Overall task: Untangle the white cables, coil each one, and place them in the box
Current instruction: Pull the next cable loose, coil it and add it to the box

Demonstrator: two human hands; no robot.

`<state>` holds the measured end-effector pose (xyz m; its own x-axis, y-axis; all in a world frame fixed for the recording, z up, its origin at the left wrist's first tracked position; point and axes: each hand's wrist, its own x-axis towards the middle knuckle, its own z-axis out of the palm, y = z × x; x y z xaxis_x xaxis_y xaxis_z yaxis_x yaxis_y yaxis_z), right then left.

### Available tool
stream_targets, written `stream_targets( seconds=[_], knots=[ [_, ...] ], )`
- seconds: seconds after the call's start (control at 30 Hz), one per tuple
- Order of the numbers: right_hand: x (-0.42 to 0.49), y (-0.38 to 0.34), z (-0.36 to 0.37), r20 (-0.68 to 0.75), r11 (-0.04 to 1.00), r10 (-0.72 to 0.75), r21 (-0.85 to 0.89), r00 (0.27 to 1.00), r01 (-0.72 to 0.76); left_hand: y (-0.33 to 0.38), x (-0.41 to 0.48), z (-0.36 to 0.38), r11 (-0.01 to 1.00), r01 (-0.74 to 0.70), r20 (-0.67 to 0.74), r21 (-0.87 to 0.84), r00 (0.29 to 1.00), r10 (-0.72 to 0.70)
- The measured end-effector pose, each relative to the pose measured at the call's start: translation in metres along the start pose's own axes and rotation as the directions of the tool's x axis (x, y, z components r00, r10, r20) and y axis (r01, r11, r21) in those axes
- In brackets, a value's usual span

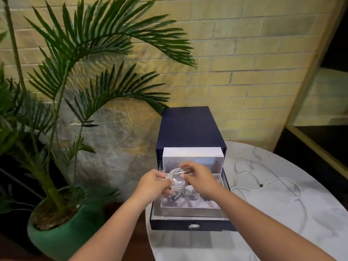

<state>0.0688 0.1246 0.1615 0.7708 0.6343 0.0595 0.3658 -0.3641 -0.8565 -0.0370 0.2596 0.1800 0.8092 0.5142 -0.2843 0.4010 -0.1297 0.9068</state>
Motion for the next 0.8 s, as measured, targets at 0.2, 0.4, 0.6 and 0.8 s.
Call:
stream_targets(
  seconds=[0.2, 0.4, 0.6, 0.8],
  knots=[
    [0.018, 0.007, 0.014, 0.104, 0.968, 0.055, -0.249, 0.993, -0.028, -0.018, 0.014, -0.009, 0.775, -0.106, 0.008, 0.623, 0.992, 0.129],
    [0.033, 0.014, 0.027, 0.089, 0.946, 0.081, -0.322, 0.993, -0.048, -0.026, 0.022, -0.005, 0.548, -0.136, 0.043, 0.825, 0.983, 0.179],
    [0.041, 0.023, 0.032, 0.102, 0.910, 0.041, -0.415, 0.994, 0.005, -0.031, 0.028, 0.003, 0.401, -0.209, 0.094, 0.892, 0.953, 0.287],
    [0.036, 0.024, 0.034, 0.082, 0.836, -0.110, -0.532, 0.991, 0.136, -0.033, 0.031, 0.006, 0.410, -0.236, 0.124, 0.881, 0.952, 0.281]
  ],
)
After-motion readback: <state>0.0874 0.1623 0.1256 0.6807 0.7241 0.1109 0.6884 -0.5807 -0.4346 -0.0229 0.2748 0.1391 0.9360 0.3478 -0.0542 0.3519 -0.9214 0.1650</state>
